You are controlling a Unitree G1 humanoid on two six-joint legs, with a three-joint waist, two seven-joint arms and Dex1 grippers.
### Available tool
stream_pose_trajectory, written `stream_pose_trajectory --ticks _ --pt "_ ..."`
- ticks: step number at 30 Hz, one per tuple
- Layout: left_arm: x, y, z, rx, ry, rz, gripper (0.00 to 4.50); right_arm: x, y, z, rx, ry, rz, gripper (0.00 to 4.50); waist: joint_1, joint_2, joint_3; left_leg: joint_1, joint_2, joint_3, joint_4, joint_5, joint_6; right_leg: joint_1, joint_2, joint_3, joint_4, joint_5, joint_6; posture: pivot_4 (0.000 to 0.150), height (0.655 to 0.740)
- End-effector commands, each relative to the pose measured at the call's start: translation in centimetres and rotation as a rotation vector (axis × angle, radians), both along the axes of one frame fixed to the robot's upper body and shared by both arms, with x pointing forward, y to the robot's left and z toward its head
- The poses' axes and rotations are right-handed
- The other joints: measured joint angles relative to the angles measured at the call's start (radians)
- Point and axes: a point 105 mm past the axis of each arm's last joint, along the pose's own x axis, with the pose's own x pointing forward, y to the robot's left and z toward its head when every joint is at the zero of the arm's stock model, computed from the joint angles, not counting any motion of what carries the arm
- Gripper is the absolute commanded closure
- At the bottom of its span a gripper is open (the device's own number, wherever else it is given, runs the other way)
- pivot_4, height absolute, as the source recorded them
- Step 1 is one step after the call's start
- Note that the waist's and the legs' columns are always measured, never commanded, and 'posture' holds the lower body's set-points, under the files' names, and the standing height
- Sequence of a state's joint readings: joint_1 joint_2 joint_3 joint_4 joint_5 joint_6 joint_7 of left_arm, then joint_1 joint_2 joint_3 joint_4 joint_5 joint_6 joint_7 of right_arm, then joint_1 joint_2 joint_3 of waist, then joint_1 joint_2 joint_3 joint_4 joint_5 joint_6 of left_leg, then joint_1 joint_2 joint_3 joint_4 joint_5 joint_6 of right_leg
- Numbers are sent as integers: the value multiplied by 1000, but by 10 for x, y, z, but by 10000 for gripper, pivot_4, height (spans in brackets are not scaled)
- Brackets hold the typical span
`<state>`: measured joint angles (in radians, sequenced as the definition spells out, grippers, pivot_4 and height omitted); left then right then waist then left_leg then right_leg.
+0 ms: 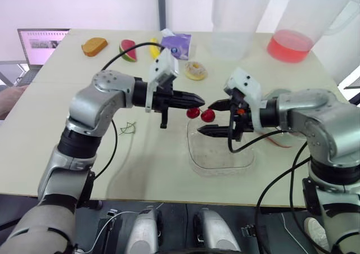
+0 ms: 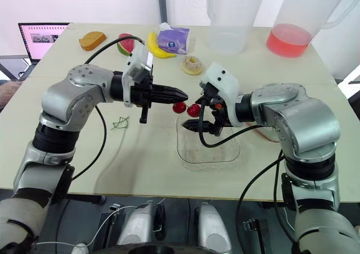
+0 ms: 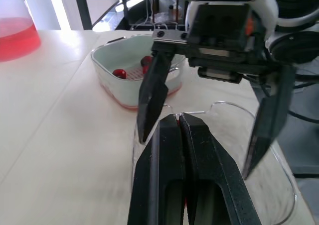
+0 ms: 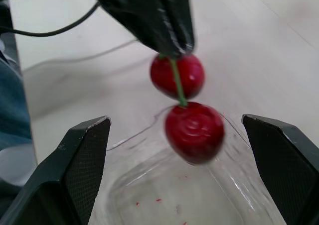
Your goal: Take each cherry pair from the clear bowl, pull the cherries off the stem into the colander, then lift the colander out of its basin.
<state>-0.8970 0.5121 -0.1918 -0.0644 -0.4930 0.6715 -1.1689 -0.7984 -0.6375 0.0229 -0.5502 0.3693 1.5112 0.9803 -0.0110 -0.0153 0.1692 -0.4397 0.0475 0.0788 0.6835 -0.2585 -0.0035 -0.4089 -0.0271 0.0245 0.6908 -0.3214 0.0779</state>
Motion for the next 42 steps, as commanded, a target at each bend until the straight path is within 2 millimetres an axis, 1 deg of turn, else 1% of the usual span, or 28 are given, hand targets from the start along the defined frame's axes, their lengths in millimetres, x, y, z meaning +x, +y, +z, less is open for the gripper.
stream_pose_trajectory --ticks 1,5,6,8,11,13,14,15,19,27,31,33,35,36,37,39,41,42 --pt "-8 0 12 -26 -44 -23 45000 1 0 10 21 -31 -3 414 -1 0 0 0 0 0 0 0 0 0 0 0 0 0 0 1500 7400" --pt "-9 0 13 -32 -41 -24 45000 2 1 8 21 -21 -4 414 -2 0 0 0 0 0 0 0 0 0 0 0 0 0 0 1500 7400" --pt "-9 0 13 -33 -40 -25 45000 3 1 8 23 -20 -5 2782 -2 0 0 0 0 0 0 0 0 0 0 0 0 0 0 1500 7400" --pt "-10 0 13 -33 -36 -25 45000 4 2 8 25 -21 -8 8445 -2 0 0 0 0 0 0 0 0 0 0 0 0 0 0 1500 7400" --pt "-10 0 13 -32 -33 -23 45000 5 1 7 25 -21 -15 22275 -2 0 0 0 0 0 0 0 0 0 0 0 0 0 0 1500 7400" --pt "-10 0 13 -33 -34 -23 45000 6 1 6 26 -20 -19 33295 -2 0 0 0 0 0 0 0 0 0 0 0 0 0 0 1500 7400" --pt "-10 0 13 -32 -33 -21 45000 5 1 6 25 -19 -19 36701 -2 0 0 0 0 0 0 0 0 0 0 0 0 0 0 1500 7400" --pt "-9 0 13 -32 -33 -20 45000 5 1 6 24 -19 -19 37939 -2 0 0 0 0 0 0 0 0 0 0 0 0 0 0 1500 7400" --pt "-9 0 13 -33 -33 -17 45000 3 0 2 13 -7 -18 38020 -2 0 0 0 0 0 0 0 0 0 0 0 0 0 0 1500 7400" --pt "-8 0 14 -40 -34 -6 45000 -2 -19 -34 -62 90 -69 38020 -1 0 0 -1 0 0 0 0 1 0 0 0 -1 0 0 1500 7400" --pt "-7 1 15 -45 -33 -2 45000 0 -22 -31 -40 78 -96 38020 -5 0 0 -1 1 0 0 0 1 0 1 0 -1 0 0 1500 7400" --pt "-7 0 15 -46 -30 -1 45000 2 -26 -24 -16 62 -121 38020 -3 0 0 -1 1 0 0 0 1 0 1 0 -1 0 0 1500 7400" --pt "-7 0 14 -49 -26 1 45000 4 -36 -14 21 41 -170 38020 -2 0 0 -1 1 0 0 0 1 0 1 0 -1 0 0 1500 7400" --pt "-7 0 14 -49 -25 2 45000 6 -44 -9 32 27 -211 38020 0 0 0 -1 1 0 0 0 1 0 1 0 -1 0 0 1500 7400" --pt "-7 0 14 -51 -23 5 45000 12 -61 -5 30 1 -296 38020 2 0 0 -1 1 0 0 0 1 0 1 0 -1 0 0 1500 7400" --pt "-7 0 13 -57 -16 12 45000 27 -105 1 4 -62 -532 38020 6 0 0 -1 0 0 0 0 1 0 0 0 -2 0 0 1500 7400" --pt "-8 -1 13 -60 -11 14 45000 34 -131 3 -2 -97 -671 38020 7 0 0 -1 0 0 0 -1 2 0 -1 0 -3 0 0 1500 7400" --pt "-9 -2 13 -63 -8 12 45000 39 -148 4 -10 -126 -769 38020 4 0 0 -1 0 0 0 -1 2 0 -1 0 -3 0 0 1500 7400"
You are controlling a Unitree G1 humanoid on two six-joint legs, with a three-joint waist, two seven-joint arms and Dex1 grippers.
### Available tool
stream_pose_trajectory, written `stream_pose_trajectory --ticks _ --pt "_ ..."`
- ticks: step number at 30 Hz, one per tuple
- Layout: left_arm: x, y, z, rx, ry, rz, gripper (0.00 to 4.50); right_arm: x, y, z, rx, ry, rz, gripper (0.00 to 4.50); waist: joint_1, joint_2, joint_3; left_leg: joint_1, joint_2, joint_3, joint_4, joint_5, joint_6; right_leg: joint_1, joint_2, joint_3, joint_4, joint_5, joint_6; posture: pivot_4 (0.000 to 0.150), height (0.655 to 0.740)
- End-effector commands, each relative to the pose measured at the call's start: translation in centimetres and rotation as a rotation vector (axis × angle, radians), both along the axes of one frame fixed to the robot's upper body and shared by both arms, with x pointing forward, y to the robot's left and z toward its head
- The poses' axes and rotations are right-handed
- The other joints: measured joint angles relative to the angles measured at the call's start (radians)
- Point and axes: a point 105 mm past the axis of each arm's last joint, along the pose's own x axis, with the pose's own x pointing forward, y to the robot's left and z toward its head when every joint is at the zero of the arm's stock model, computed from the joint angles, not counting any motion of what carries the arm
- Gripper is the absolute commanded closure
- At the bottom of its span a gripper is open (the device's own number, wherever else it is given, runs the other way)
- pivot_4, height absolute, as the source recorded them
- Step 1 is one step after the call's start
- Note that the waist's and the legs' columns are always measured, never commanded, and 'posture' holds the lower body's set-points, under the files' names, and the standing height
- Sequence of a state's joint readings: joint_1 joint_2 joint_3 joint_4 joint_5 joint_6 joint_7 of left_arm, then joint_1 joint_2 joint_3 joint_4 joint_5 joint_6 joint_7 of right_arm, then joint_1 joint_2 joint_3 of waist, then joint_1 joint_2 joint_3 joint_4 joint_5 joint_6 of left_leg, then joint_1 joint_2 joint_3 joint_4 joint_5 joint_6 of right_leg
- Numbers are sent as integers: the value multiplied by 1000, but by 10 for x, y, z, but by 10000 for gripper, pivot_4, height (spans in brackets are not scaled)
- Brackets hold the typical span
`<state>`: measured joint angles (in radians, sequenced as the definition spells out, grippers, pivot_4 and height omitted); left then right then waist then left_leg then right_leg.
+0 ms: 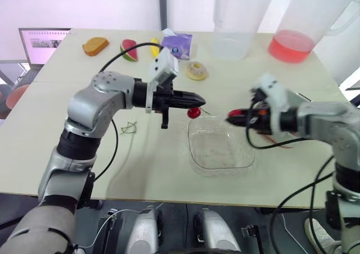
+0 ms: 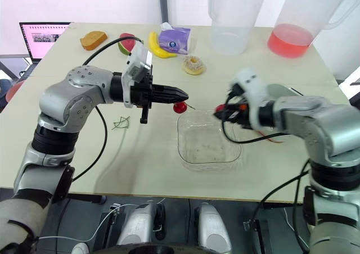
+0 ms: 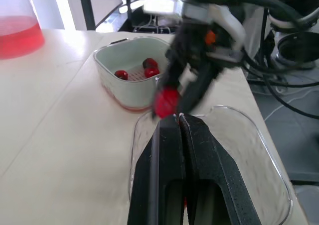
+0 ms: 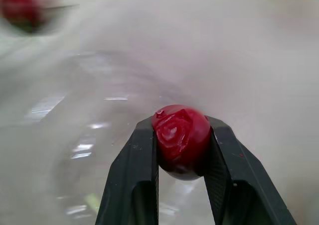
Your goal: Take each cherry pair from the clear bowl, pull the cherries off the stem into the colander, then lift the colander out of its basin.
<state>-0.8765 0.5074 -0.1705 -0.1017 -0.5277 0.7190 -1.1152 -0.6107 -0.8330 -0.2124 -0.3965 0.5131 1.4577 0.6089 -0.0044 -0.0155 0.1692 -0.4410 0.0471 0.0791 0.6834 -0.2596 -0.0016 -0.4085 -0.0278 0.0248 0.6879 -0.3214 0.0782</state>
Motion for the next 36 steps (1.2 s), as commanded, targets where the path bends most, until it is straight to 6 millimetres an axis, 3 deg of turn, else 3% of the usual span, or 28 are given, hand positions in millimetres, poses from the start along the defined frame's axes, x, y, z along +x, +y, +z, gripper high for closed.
stream_pose_trajectory --ticks 1,5,15,23,25,30,33,36 --pt "-8 -3 11 -35 -35 -21 45000 15 -50 14 -30 -118 -285 38020 -6 0 0 0 0 0 0 0 0 0 0 0 0 0 0 1500 7400" --pt "-9 -4 11 -40 -26 -21 45000 23 -75 4 -30 -118 -430 38020 -13 1 0 0 2 0 -1 1 -1 -1 1 1 1 0 0 1500 7400" --pt "-9 -4 10 -41 -23 -12 45000 35 -84 -30 -13 -35 -472 38020 -6 1 0 0 1 0 -1 2 -4 -1 2 1 0 0 0 1500 7400" --pt "-9 -4 9 -39 -21 -8 45000 34 -88 -35 9 -17 -484 469 -8 1 0 0 1 0 -1 2 -4 -1 2 1 1 0 0 1500 7400" --pt "-9 -4 9 -39 -21 -8 45000 35 -88 -26 32 -50 -492 469 -8 1 0 0 1 0 -1 2 -4 -1 2 1 1 0 0 1500 7400" --pt "-8 -2 10 -38 -26 -5 45000 31 -72 27 124 -228 -412 469 -9 2 0 0 1 0 -1 2 -4 -1 2 1 1 0 0 1500 7400" --pt "-7 -2 11 -38 -26 -5 45000 21 -51 48 138 -287 -275 469 -8 2 0 0 1 0 -2 2 -4 -1 3 1 1 0 0 1500 7400" --pt "-8 -3 11 -38 -26 -8 45000 0 -13 46 114 -260 -8 469 -4 2 0 0 1 0 -2 1 -2 -1 2 0 0 0 0 1500 7400"
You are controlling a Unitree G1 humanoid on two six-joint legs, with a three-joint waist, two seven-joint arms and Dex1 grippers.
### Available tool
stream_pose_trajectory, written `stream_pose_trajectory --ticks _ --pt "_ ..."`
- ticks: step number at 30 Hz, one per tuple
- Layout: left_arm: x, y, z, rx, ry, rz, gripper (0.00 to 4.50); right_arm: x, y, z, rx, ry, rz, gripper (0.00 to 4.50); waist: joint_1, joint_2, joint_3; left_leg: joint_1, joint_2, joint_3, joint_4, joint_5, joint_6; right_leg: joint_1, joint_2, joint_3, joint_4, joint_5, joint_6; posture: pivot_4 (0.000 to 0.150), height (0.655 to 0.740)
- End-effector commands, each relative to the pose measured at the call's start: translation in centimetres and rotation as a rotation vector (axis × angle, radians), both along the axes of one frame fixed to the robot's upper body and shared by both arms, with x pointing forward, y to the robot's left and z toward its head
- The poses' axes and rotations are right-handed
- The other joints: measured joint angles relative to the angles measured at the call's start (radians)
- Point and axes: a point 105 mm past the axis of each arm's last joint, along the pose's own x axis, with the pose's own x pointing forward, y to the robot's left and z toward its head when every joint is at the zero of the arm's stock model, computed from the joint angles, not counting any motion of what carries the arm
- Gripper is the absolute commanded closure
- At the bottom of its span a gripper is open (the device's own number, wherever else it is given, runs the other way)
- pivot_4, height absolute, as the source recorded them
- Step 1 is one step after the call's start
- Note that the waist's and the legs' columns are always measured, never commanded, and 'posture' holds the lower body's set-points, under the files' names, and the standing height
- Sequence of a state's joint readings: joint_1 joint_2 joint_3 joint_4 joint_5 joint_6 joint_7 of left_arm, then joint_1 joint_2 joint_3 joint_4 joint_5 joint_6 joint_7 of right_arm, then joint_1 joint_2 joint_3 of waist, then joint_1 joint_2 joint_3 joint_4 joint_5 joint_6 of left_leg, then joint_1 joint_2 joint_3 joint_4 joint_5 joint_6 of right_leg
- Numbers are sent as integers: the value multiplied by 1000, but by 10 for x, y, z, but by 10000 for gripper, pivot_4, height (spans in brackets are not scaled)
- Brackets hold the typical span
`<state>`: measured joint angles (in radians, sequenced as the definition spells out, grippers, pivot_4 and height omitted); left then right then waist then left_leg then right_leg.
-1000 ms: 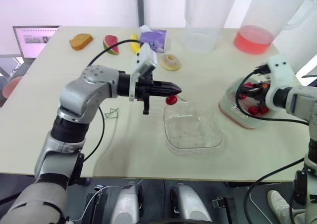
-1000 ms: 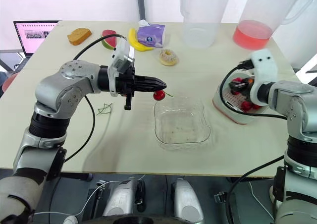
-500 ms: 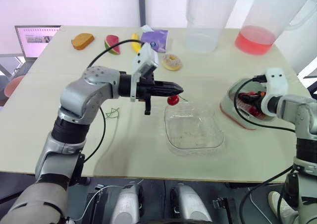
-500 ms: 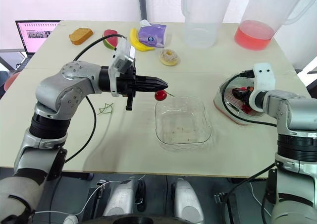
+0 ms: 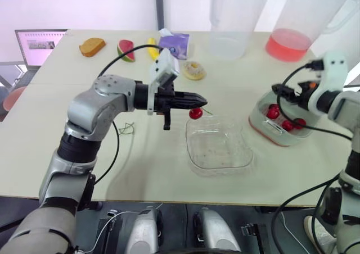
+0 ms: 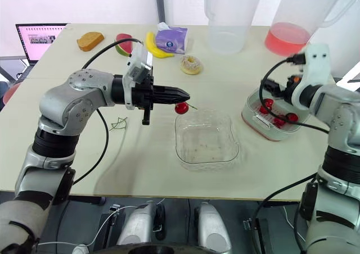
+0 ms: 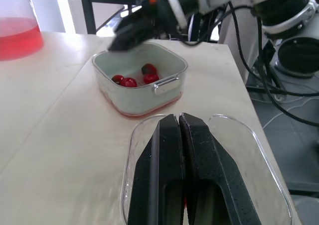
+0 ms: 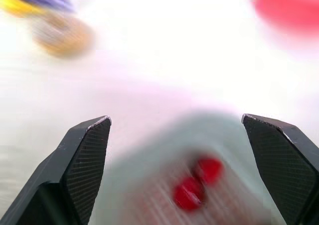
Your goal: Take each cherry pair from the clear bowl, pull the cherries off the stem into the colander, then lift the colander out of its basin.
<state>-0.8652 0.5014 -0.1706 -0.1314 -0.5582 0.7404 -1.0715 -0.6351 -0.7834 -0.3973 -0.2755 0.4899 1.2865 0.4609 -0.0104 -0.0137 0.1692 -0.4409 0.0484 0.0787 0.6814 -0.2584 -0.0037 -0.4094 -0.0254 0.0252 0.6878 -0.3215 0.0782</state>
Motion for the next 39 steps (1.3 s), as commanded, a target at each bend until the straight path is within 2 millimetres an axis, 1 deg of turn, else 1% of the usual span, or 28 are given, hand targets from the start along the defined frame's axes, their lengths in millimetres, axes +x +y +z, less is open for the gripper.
stream_pose_trajectory --ticks 1,3,5,7,8,10,15,18,21,27,30,32,33,34,35,36,37,39 --pt "-5 0 10 -18 -39 -17 45000 -28 48 3 -33 -9 328 469 1 0 0 0 0 0 0 0 0 1 0 0 0 0 0 1500 7400" --pt "-5 0 10 -17 -41 -19 45000 -46 74 -6 -35 33 499 469 -1 0 0 0 0 0 1 -1 1 1 0 0 -1 0 0 1500 7400" --pt "-5 -1 11 -17 -45 -25 45000 -60 94 -17 -35 83 633 469 -1 0 0 0 0 0 1 -1 1 1 0 0 -1 0 0 1500 7400" --pt "-6 -2 11 -18 -49 -32 45000 -69 109 -27 -51 114 724 469 -2 0 0 0 0 -1 1 -1 1 1 0 0 0 0 0 1500 7400" --pt "-7 -2 12 -20 -48 -40 45000 -69 119 -31 -69 118 763 469 -3 0 0 0 0 -1 1 -1 1 1 0 0 0 0 0 1500 7400" --pt "-9 -2 12 -22 -45 -54 45000 -64 131 -34 -81 109 790 469 -4 0 0 0 0 -1 1 -1 1 1 0 0 0 0 0 1500 7400" --pt "-13 -3 15 -35 -43 -82 45000 -61 159 -29 -45 73 880 469 -3 0 0 0 0 -1 1 -1 1 0 0 0 0 0 0 1500 7400" --pt "-15 -4 15 -42 -35 -98 45000 -56 171 -23 -22 48 905 469 -2 0 0 0 0 -1 1 -1 1 1 0 0 0 0 0 1500 7400" --pt "-15 -5 16 -45 -32 -99 45000 -54 178 -18 1 33 919 469 0 0 0 0 0 -1 1 -1 1 1 -1 -1 0 0 0 1500 7400" --pt "-15 -5 16 -47 -29 -97 45000 -55 185 -18 21 41 936 469 -2 0 0 0 0 -1 1 -1 1 1 -1 -1 0 0 0 1500 7400" --pt "-15 -5 16 -47 -28 -96 45000 -54 183 -21 19 55 921 8488 -2 0 0 0 0 -1 1 -1 1 1 -1 -1 0 0 0 1500 7400" --pt "-15 -5 16 -48 -28 -96 45000 -53 182 -22 16 63 912 17794 -2 0 0 0 0 -1 1 -1 1 0 -1 -1 0 0 0 1500 7400" --pt "-15 -5 16 -48 -28 -96 45000 -53 181 -23 16 67 907 23551 -2 0 0 0 0 -1 1 -1 1 0 -1 -1 0 0 0 1500 7400" --pt "-15 -5 16 -49 -28 -96 45000 -52 181 -24 15 70 904 27788 -2 0 0 0 0 -1 1 -1 1 0 -1 -1 0 0 0 1500 7400" --pt "-15 -5 16 -49 -28 -96 45000 -53 180 -24 14 73 904 33475 -2 0 0 0 0 -1 1 -1 1 0 -1 -1 0 0 0 1500 7400" --pt "-15 -5 16 -49 -28 -95 45000 -53 180 -25 13 75 903 36653 -2 0 0 0 0 -1 1 -1 1 0 -1 -1 0 0 0 1500 7400" --pt "-15 -5 17 -49 -28 -95 45000 -53 180 -25 13 76 903 37833 -2 0 0 0 0 -1 1 -1 1 0 -1 -1 0 0 0 1500 7400" --pt "-15 -5 17 -50 -27 -95 45000 -54 180 -25 11 80 903 37968 -2 0 0 0 0 -1 1 -1 1 0 -1 -1 0 0 0 1500 7400"
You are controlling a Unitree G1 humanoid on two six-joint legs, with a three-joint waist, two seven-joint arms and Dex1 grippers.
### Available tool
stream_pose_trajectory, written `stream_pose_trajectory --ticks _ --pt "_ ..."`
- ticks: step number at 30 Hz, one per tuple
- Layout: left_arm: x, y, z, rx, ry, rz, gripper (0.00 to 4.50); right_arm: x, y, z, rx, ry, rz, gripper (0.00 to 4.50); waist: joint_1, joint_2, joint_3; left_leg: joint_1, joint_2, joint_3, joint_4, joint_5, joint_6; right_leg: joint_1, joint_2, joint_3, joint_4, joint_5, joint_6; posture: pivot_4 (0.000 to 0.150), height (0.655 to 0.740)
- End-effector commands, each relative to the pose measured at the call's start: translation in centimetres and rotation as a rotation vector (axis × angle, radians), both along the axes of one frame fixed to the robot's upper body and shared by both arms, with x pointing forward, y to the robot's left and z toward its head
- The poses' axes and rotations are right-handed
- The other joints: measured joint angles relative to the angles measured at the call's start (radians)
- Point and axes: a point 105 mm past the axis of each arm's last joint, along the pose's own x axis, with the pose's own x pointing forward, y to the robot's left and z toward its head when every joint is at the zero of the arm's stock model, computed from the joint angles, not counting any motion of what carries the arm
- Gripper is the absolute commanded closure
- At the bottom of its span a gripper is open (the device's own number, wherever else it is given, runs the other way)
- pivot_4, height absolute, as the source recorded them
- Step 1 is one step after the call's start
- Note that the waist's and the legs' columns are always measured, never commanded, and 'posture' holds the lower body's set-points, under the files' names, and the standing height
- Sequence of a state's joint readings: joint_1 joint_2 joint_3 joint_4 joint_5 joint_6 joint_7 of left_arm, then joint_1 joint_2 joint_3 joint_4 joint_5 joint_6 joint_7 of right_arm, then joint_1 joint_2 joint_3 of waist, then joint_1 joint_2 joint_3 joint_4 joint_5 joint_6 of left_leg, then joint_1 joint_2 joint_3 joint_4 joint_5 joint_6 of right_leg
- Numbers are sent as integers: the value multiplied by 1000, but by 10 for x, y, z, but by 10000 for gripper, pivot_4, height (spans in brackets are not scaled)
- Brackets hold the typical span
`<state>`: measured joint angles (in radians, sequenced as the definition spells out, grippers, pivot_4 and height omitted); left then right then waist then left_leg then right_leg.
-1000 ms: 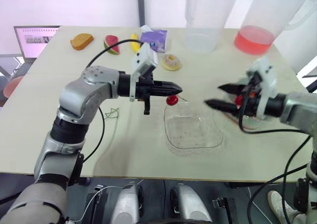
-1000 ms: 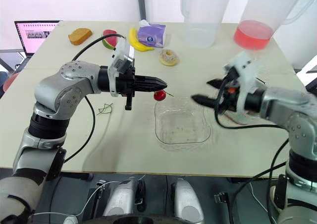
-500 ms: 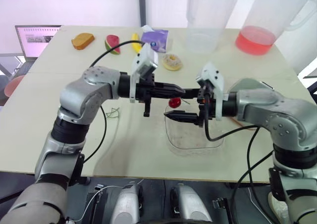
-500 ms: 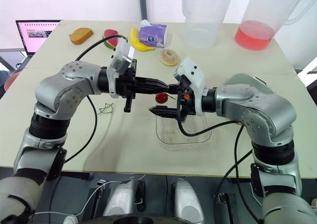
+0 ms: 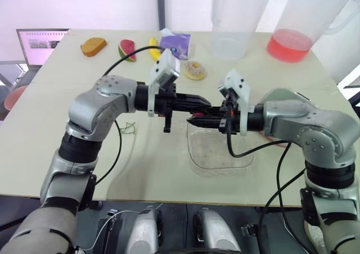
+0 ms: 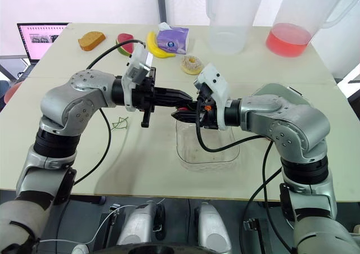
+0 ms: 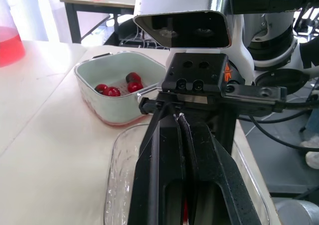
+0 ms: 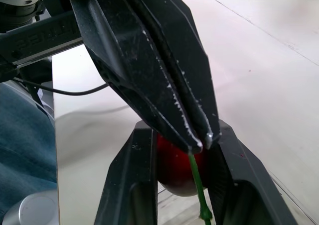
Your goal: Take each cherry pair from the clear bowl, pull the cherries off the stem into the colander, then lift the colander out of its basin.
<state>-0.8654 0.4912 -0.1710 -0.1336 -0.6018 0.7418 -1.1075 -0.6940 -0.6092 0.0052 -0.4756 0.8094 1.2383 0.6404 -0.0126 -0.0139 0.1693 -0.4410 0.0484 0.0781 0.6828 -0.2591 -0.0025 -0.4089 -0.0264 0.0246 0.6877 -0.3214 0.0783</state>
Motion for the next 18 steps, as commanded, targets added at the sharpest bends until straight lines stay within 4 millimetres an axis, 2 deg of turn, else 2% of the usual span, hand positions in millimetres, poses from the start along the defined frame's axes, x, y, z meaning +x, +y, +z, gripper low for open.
stream_pose_trajectory --ticks 1,4,9,18 --pt "-6 -1 15 -27 -50 -18 45000 -4 0 6 1 -27 11 37968 0 0 0 0 0 0 0 0 0 0 0 0 0 0 0 1500 7400" --pt "-5 -1 15 -28 -48 -16 45000 -4 -3 1 -23 -11 4 37968 0 0 0 0 0 0 0 0 0 0 0 0 0 0 0 1500 7400" --pt "-5 0 15 -29 -45 -10 45000 -2 -14 -29 -128 77 -53 37968 0 0 0 0 0 0 0 0 0 0 0 0 0 0 0 1500 7400" --pt "-4 0 16 -28 -42 -2 45000 -4 -20 -32 -126 103 -73 37968 -1 0 0 0 0 0 0 0 0 0 0 0 0 0 0 1500 7400"
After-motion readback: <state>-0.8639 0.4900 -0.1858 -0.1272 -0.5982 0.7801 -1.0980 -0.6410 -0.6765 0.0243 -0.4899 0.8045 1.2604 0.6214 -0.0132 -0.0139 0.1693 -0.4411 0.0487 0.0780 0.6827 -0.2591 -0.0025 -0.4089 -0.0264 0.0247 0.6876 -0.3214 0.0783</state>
